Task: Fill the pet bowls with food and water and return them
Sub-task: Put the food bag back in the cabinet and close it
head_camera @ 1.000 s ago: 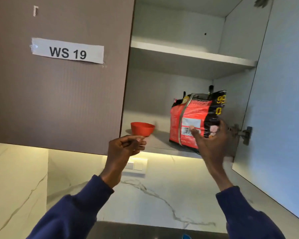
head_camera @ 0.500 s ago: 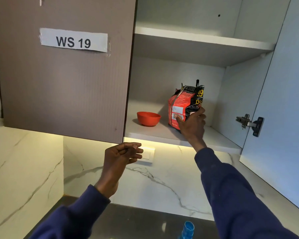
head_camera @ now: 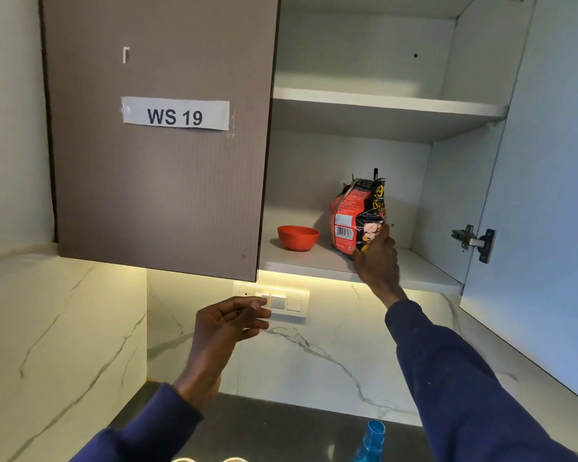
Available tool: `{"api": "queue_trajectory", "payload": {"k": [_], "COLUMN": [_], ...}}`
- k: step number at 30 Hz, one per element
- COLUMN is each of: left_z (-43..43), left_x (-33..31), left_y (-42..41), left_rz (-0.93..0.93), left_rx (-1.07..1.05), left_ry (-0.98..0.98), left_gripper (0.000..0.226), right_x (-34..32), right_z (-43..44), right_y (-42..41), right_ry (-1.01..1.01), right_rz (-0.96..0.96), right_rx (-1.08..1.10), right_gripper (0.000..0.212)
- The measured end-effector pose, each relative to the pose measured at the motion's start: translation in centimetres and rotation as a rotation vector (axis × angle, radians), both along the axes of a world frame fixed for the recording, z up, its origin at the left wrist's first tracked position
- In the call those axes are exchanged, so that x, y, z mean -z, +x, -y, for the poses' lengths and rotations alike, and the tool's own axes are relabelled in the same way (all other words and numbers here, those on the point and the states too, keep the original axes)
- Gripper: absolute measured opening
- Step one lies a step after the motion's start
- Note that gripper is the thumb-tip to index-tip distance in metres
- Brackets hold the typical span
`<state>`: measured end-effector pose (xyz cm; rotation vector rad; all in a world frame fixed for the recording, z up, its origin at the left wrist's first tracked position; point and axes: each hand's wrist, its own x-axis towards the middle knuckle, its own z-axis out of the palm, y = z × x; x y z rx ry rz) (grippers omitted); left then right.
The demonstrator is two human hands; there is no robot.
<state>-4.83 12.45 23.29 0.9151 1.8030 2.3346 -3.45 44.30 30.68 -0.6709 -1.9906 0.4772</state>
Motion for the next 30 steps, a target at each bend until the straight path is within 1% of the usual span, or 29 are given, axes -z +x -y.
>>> {"api": "queue_trajectory", "payload": {"k": [4, 7, 9, 14, 16, 20, 25, 27, 30], "left_z": [1.8, 3.0, 3.5, 4.2, 4.3, 4.3, 3.2, 2.2, 0.8], "left_x": [0.2, 0.4, 0.5, -0.1, -0.6, -1.6, -2.7, -2.9, -2.7], "left_y": [1.7, 2.7, 4.0, 7.9, 9.6, 13.1, 18.1, 20.3, 23.4], "left_rz": [-0.031, -0.034, -0.036, -0.040, -0.048, -0.078, -0.111, -0.116, -0.121], "left_rx": [0.077, 0.123, 0.167, 0.256, 0.275, 0.281, 0.288, 0.289, 0.288], "left_ry": [-0.012, -0.020, -0.025, -0.023, -0.011, 0.010, 0.044, 0.065, 0.087], "left_gripper": [0.034, 0.037, 0.035, 0.020, 0.019, 0.019, 0.031, 0.031, 0.032], "right_x": [1.0, 1.5, 1.7, 2.2, 2.2, 2.1, 1.9, 1.9, 1.9], "right_z": [1.7, 4.9, 7.4, 11.8, 12.7, 14.4, 17.5, 18.7, 19.4], "right_y": [3.1, 6.7, 9.7, 16.6, 19.3, 24.3, 31.4, 35.2, 40.6], "right_ry": [0.055, 0.089, 0.101, 0.141, 0.158, 0.161, 0.208, 0.280, 0.479], "right_rz": [-0.052, -0.127, -0.156, -0.211, -0.208, -0.261, -0.328, -0.308, -0.287], "right_rx": [-0.074, -0.119, -0.126, -0.069, -0.057, -0.080, -0.156, -0.152, -0.073], "right_gripper": [0.066, 0.051, 0.045, 0.040, 0.039, 0.039, 0.041, 0.043, 0.041]}}
